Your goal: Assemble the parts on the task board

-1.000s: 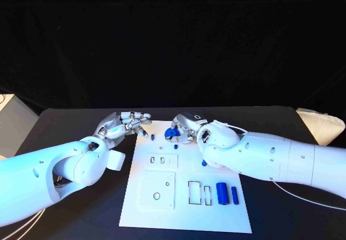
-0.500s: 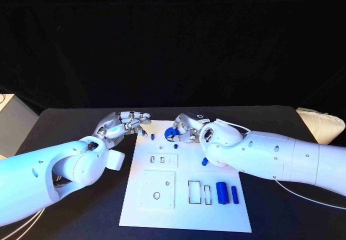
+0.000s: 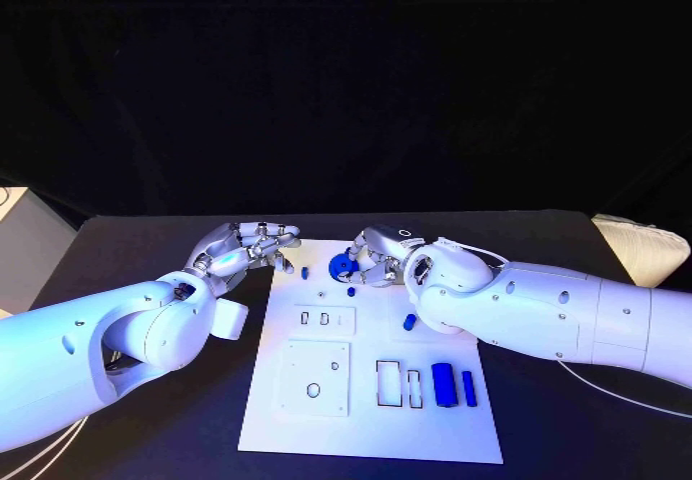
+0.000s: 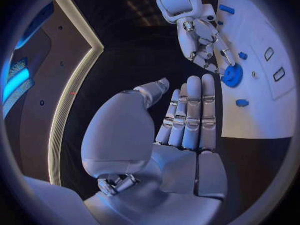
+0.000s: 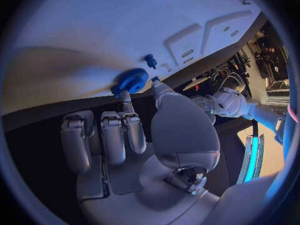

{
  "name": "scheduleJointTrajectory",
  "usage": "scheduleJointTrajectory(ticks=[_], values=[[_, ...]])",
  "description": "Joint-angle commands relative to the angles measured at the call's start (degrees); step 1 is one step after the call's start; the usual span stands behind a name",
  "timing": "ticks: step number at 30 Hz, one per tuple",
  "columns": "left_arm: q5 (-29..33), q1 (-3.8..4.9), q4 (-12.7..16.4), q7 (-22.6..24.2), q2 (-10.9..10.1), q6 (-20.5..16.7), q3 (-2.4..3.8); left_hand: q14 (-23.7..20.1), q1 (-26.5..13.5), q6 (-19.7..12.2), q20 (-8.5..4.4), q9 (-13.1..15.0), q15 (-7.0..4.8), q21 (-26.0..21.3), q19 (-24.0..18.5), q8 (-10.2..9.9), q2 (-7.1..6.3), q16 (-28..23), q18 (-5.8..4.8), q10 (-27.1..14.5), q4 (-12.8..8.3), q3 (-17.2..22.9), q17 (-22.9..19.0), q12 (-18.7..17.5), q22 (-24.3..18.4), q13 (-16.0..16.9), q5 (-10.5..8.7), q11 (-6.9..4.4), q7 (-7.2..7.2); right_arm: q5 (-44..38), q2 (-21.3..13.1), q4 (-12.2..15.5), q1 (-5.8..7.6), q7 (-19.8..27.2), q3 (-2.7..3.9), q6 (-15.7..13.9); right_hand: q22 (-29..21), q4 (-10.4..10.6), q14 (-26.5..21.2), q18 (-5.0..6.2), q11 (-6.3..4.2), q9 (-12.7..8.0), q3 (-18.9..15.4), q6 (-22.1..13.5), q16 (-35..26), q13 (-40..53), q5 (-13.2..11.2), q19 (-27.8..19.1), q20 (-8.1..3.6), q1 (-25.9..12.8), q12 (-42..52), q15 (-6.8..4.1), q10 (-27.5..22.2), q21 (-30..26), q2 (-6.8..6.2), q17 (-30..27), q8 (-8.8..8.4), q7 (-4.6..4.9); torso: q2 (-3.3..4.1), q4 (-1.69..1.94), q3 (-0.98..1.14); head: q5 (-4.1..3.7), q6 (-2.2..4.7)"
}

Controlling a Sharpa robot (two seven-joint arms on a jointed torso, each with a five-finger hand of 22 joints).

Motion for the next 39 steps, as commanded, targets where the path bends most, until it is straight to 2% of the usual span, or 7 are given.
scheduleJointTrajectory(ticks=[1,21,29,39], values=[[-0.1,0.09,0.1,0.3,0.0,0.4,0.06,-0.5,-0.5,-0.4,-0.03,0.1,-0.07,0.2,-0.3,-0.4,0.17,0.2,0.66,-0.5,0.0,0.2,-0.1,-0.2,0.1,0.1,0.08,-0.01,-0.03,0.3,-0.4,0.4,-0.41,-0.8,-0.33,2.5,15.1,0.1,6.0,-0.82,0.04,0.1,0.3,0.5,0.2,13.6,0.2,6.0,0.13,-0.5,0.2,0.26,4.6,0.3,0.18,15.1,0.3,0.07,-0.02,-0.02,-0.02,-0.02,0.04],[-0.1,0.09,0.2,0.3,-0.2,0.2,0.06,-0.5,-0.5,-0.5,0.0,0.1,-0.04,0.3,-0.4,-0.4,0.18,0.2,0.66,-0.6,-0.1,0.3,-0.1,-0.1,0.2,0.1,0.08,0.01,-0.01,0.9,-1.9,3.0,-0.4,-1.3,-0.33,2.7,15.1,0.1,6.0,-0.82,-0.07,0.1,0.5,0.9,0.2,14.1,0.6,6.0,0.06,-0.6,0.5,0.18,5.0,0.3,0.32,15.1,0.56,-0.07,0.01,0.01,-0.05,-0.09,0.29],[-0.1,0.09,0.2,0.4,-0.2,0.2,0.06,-0.6,-0.4,-0.5,0.02,0.1,-0.03,0.4,-0.5,-0.4,0.18,0.3,0.66,-0.6,-0.1,0.3,-0.2,-0.1,0.2,0.1,0.07,0.02,-0.01,-1.0,-2.8,3.7,-0.35,-3.0,-0.31,-1.1,15.1,0.0,6.0,-0.82,-0.14,0.1,0.8,1.0,0.2,14.0,0.9,6.0,0.01,-0.6,0.5,0.12,4.9,0.3,0.42,15.1,0.63,-0.13,0.03,0.06,-0.01,-0.15,0.41],[-0.1,0.09,0.1,0.4,-0.2,0.2,0.06,-0.6,-0.4,-0.5,0.02,0.1,-0.03,0.4,-0.5,-0.4,0.18,0.3,0.66,-0.6,-0.1,0.3,-0.2,-0.1,0.2,0.1,0.07,0.02,-0.01,-2.1,-4.6,5.6,0.07,-3.8,-0.06,-4.2,15.1,0.0,6.0,-0.82,-0.22,0.2,1.0,1.2,0.2,14.1,1.3,6.0,-0.05,-0.5,0.5,0.05,5.0,0.3,0.34,15.1,0.76,-0.22,-0.04,-0.1,0.02,-0.28,0.6]])
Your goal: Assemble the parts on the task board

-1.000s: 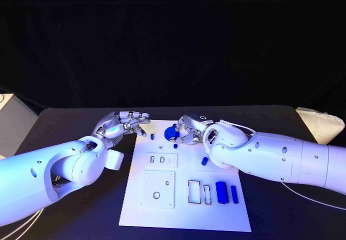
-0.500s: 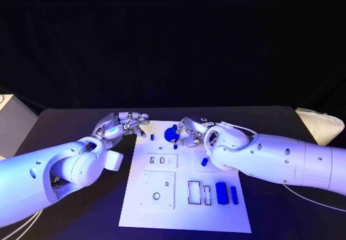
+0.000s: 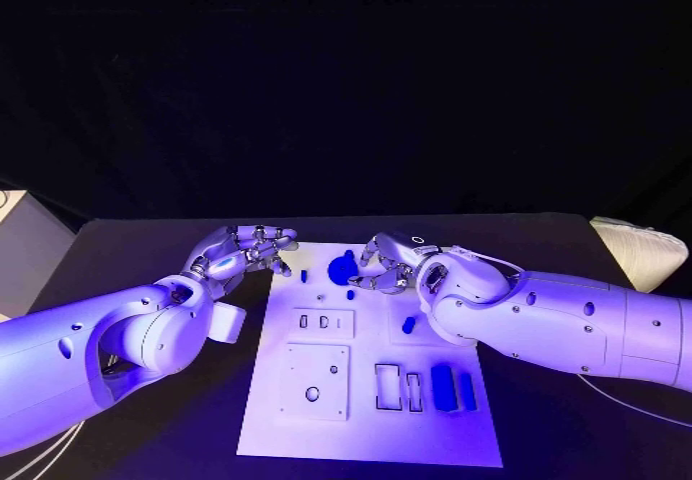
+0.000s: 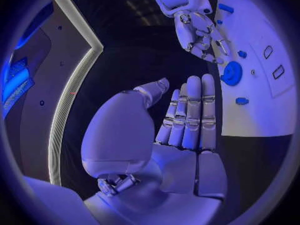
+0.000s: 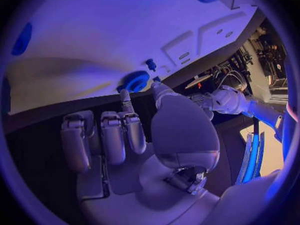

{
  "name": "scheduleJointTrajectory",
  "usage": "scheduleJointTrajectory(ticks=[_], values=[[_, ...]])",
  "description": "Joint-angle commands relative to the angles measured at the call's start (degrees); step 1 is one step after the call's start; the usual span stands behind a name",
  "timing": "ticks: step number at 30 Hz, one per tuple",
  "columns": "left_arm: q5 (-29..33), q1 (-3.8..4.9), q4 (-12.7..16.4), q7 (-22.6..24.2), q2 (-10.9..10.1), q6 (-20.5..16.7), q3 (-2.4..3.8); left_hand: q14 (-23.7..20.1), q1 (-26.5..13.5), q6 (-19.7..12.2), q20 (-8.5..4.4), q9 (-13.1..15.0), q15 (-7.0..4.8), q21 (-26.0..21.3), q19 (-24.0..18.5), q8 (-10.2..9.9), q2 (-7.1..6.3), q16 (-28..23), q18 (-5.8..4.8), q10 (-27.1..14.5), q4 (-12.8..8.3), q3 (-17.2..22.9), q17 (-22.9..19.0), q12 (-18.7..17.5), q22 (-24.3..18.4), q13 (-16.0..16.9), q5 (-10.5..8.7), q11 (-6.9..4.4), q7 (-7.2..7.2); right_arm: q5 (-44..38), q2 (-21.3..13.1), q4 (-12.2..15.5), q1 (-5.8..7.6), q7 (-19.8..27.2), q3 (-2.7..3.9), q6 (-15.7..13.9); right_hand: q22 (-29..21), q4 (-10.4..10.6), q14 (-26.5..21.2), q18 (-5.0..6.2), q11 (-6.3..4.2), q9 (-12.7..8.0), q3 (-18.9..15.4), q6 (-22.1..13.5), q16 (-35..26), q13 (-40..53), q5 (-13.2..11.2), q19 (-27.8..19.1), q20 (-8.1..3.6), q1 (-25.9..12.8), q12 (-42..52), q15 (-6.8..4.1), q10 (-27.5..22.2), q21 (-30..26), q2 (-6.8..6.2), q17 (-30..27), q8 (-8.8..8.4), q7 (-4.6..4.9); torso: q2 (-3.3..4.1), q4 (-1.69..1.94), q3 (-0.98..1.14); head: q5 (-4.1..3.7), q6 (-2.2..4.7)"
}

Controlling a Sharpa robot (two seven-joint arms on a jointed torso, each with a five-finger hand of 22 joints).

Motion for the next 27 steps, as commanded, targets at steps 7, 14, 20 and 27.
scheduleJointTrajectory(ticks=[7,14,20,27], values=[[-0.1,0.09,0.0,0.3,0.2,0.3,0.05,-0.4,-0.4,-0.5,0.01,0.1,0.18,0.2,-0.5,-0.4,0.18,0.3,0.66,-0.4,-0.1,0.3,-0.1,-0.1,0.1,0.1,0.07,-0.19,0.0,-1.9,-0.3,0.2,0.15,-1.3,0.21,-1.9,15.1,0.0,6.0,-0.83,-0.26,0.0,0.5,0.5,0.2,14.1,0.5,6.0,-0.09,-0.2,0.3,0.01,5.0,0.3,-0.01,15.1,0.33,-0.07,0.0,0.16,0.01,-0.25,0.12],[-0.1,0.09,0.0,0.3,0.3,0.3,0.05,-0.4,-0.4,-0.5,0.01,0.1,0.18,0.2,-0.5,-0.4,0.18,0.3,0.66,-0.4,-0.1,0.3,-0.1,-0.1,0.1,0.1,0.07,-0.19,0.0,-1.0,1.7,-2.2,0.18,-1.0,0.2,1.3,15.1,0.1,6.0,-0.83,-0.24,-0.1,0.4,0.2,0.2,13.8,0.3,6.0,-0.14,-0.5,0.1,-0.02,4.8,0.3,-0.25,15.1,0.18,-0.01,0.09,0.08,-0.03,-0.29,0.12],[-0.1,0.09,0.0,0.3,0.4,0.3,0.05,-0.4,-0.4,-0.5,0.01,0.1,0.18,0.2,-0.5,-0.4,0.18,0.3,0.66,-0.4,-0.1,0.3,-0.1,-0.1,0.1,0.1,0.07,-0.19,0.0,-0.4,3.8,-4.5,0.01,-0.7,0.12,2.7,15.1,0.1,6.0,-0.83,-0.22,-0.1,0.4,0.1,0.2,13.7,0.2,6.0,-0.15,-0.7,0.0,-0.01,4.7,0.3,-0.19,15.1,0.12,0.0,0.14,0.25,-0.01,-0.3,-0.19],[-0.1,0.09,-0.1,0.3,0.5,0.3,0.05,-0.4,-0.4,-0.5,0.01,0.1,0.18,0.2,-0.5,-0.4,0.18,0.3,0.66,-0.4,-0.1,0.3,-0.1,-0.1,0.1,0.1,0.07,-0.19,0.0,-0.2,5.1,-5.8,-0.11,-0.4,0.07,3.0,15.1,0.1,6.0,-0.83,-0.2,-0.2,0.4,0.0,0.2,13.7,0.2,6.0,-0.15,-0.9,0.0,0.0,4.7,0.3,-0.09,15.1,0.07,0.03,0.18,0.28,-0.06,-0.21,-0.34]])
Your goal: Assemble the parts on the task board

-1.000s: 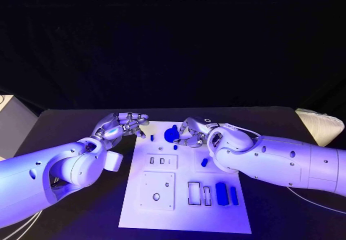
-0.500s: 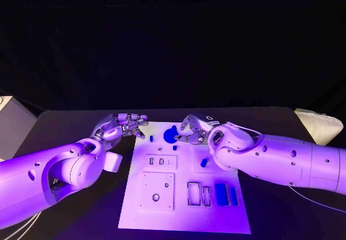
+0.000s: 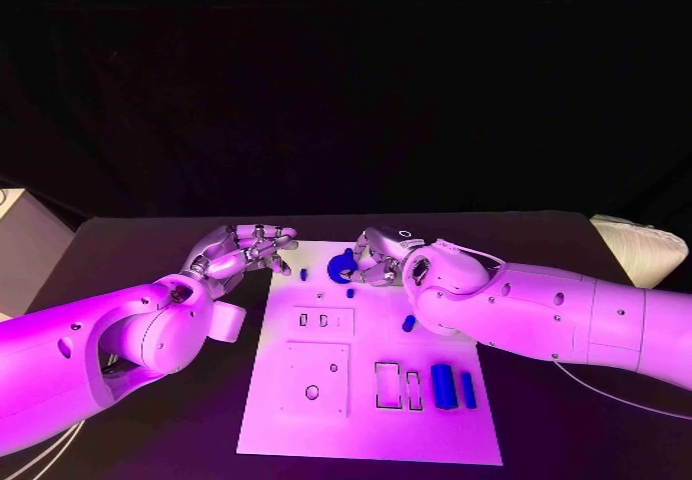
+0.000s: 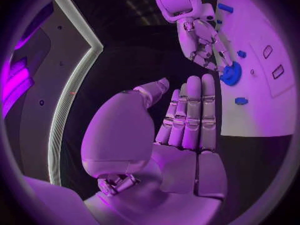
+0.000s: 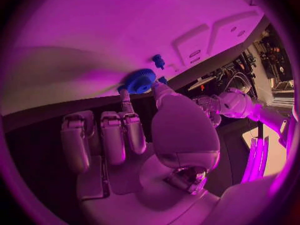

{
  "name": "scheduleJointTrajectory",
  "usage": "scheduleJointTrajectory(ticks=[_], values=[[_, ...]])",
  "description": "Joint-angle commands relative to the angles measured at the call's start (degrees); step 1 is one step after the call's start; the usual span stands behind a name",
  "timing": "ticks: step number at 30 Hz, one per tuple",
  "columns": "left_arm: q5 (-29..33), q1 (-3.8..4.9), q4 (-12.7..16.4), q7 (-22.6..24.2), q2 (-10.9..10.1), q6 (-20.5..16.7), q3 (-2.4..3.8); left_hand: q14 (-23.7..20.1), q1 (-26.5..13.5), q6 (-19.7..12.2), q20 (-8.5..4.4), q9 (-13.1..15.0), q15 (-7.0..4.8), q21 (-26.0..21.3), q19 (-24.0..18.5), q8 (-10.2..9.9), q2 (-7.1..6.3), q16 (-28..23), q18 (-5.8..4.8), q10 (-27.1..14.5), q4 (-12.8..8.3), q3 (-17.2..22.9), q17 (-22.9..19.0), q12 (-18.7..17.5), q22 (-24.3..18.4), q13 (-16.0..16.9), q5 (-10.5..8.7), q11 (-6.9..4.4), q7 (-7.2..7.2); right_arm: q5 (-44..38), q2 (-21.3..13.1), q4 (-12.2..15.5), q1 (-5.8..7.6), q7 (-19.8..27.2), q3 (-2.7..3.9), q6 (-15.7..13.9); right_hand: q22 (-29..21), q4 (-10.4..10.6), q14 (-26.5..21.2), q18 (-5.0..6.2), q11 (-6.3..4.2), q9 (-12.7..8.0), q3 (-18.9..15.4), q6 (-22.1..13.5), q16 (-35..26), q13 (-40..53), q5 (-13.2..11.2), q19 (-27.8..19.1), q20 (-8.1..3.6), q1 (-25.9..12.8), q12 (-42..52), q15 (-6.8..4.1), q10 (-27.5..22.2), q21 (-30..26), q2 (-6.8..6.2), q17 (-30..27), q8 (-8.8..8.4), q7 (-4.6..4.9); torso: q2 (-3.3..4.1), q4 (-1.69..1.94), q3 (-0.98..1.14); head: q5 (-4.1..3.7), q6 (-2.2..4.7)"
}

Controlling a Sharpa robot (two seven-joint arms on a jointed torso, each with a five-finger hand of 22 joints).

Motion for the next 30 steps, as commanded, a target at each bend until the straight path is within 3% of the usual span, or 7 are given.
scheduleJointTrajectory(ticks=[1,23,30], values=[[-0.1,0.09,0.0,0.3,0.2,0.3,0.05,-0.4,-0.4,-0.5,0.01,0.1,0.17,0.2,-0.5,-0.4,0.18,0.3,0.66,-0.4,-0.1,0.3,-0.1,-0.1,0.1,0.1,0.07,-0.19,0.0,0.1,0.4,-0.2,-0.12,0.5,-0.06,1.7,15.1,0.0,6.0,-0.83,-0.2,-0.1,0.3,0.0,0.2,13.7,-0.1,6.0,-0.15,-0.6,0.0,0.0,4.7,0.3,0.14,15.1,0.09,0.03,0.0,-0.09,-0.01,0.18,-0.16],[-0.1,0.09,0.0,0.3,0.0,0.3,0.05,-0.4,-0.4,-0.5,0.01,0.1,0.17,0.2,-0.5,-0.4,0.18,0.3,0.66,-0.4,-0.1,0.3,-0.1,-0.1,0.1,0.1,0.07,-0.19,0.0,0.3,-0.3,1.2,-0.17,0.8,-0.2,3.6,15.1,-0.1,6.0,-0.83,-0.22,0.0,0.5,0.2,0.2,13.9,-0.2,6.0,-0.15,-0.8,0.2,0.01,4.8,0.3,0.38,15.1,0.22,-0.02,-0.06,-0.18,0.03,0.25,-0.21],[-0.1,0.09,-0.1,0.3,-0.1,0.3,0.05,-0.4,-0.4,-0.5,0.01,0.1,0.17,0.2,-0.5,-0.4,0.18,0.3,0.66,-0.4,-0.1,0.3,-0.1,-0.1,0.1,0.1,0.07,-0.19,0.0,-0.5,-1.9,2.2,-0.17,-0.1,-0.22,-0.2,15.1,-0.1,6.0,-0.83,-0.27,0.0,0.5,0.4,0.2,13.6,-0.3,6.0,-0.16,-0.9,-0.1,-0.03,4.5,0.3,0.3,15.1,0.36,-0.07,-0.09,-0.14,0.03,0.2,-0.13]])
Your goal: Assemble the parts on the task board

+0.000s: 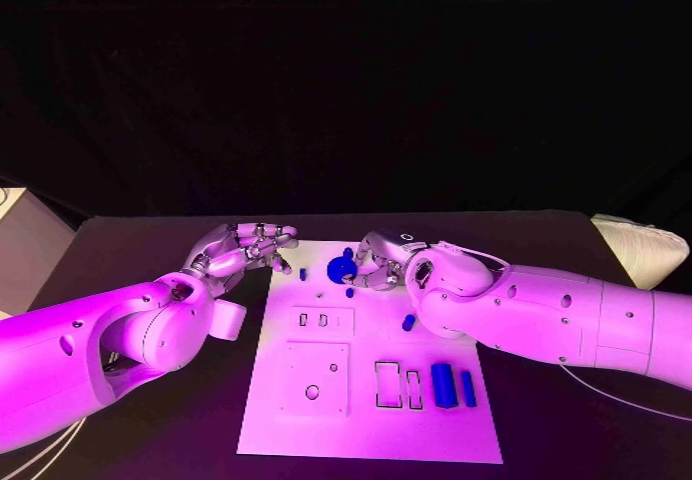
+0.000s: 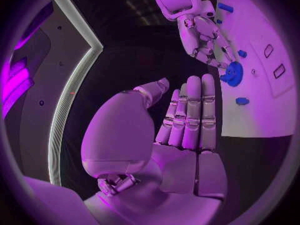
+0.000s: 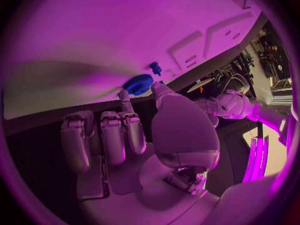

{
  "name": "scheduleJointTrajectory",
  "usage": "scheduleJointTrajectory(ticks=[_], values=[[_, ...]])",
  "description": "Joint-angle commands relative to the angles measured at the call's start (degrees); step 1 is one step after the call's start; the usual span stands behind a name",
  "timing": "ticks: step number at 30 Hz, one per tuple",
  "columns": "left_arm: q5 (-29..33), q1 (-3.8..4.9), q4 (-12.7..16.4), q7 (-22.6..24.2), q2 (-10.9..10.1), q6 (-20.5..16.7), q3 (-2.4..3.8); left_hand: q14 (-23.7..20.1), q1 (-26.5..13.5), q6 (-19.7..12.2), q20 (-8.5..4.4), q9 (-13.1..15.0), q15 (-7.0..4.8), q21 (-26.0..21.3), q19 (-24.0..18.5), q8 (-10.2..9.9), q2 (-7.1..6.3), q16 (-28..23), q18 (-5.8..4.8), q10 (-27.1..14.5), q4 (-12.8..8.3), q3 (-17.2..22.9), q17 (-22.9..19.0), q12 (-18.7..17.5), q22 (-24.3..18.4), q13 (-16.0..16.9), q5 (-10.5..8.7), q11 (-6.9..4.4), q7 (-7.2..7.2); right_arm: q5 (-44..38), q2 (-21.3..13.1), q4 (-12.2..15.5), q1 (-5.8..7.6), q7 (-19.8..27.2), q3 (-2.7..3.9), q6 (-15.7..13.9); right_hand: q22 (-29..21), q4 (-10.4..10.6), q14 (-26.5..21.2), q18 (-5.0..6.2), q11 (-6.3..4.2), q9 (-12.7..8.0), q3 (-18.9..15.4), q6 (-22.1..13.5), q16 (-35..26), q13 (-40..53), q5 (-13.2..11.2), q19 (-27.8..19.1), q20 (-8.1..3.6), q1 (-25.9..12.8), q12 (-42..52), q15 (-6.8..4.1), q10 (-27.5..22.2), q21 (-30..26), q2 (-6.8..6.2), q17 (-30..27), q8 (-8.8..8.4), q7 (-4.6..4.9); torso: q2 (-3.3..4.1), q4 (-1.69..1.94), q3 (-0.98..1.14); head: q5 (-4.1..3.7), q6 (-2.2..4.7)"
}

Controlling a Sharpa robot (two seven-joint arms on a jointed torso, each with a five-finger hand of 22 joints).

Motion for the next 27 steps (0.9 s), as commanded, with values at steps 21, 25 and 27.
scheduleJointTrajectory(ticks=[21,25,27], values=[[0.0,0.07,-0.5,0.4,0.1,0.4,0.04,-0.5,-0.5,-0.5,0.09,0.1,0.22,0.6,-0.9,-0.4,0.16,0.4,0.68,-0.5,-0.3,0.5,-0.2,-0.1,0.4,0.1,0.07,-0.14,0.04,6.2,-14.6,10.0,1.9,9.1,0.67,-9.6,13.5,-0.9,5.7,-0.3,-0.54,-0.2,2.9,0.3,-0.1,10.3,-0.5,4.9,-0.57,11.4,-3.0,-0.48,1.3,-1.5,-3.66,14.1,0.74,-0.26,-0.52,-0.74,0.51,-0.47,0.68],[0.0,0.07,-0.5,0.5,0.2,0.4,0.04,-0.6,-0.5,-0.5,0.1,0.1,0.23,0.6,-0.9,-0.4,0.16,0.5,0.68,-0.5,-0.3,0.5,-0.2,-0.1,0.5,0.1,0.07,-0.15,0.03,10.0,-17.5,9.4,2.31,14.3,0.69,-7.5,11.9,-1.9,5.6,0.23,-0.43,-0.4,4.0,-0.4,-0.4,7.1,-1.3,3.8,-0.51,15.7,-6.0,-0.32,-1.8,-3.4,-4.9,13.5,0.78,-0.02,-0.52,-0.85,0.49,-0.83,0.78],[0.0,0.07,-0.4,0.5,0.2,0.5,0.04,-0.6,-0.5,-0.5,0.1,0.1,0.23,0.7,-1.0,-0.4,0.15,0.5,0.68,-0.5,-0.3,0.5,-0.2,-0.1,0.5,0.1,0.07,-0.15,0.03,11.4,-18.8,8.7,2.42,16.5,0.68,-5.8,11.8,-2.2,5.6,0.28,-0.26,-0.5,4.1,-0.9,-0.3,6.6,-2.1,3.7,-0.39,16.9,-6.5,-0.18,-2.3,-3.6,-5.54,13.8,0.7,0.15,-0.47,-0.8,0.48,-1.17,0.92]])
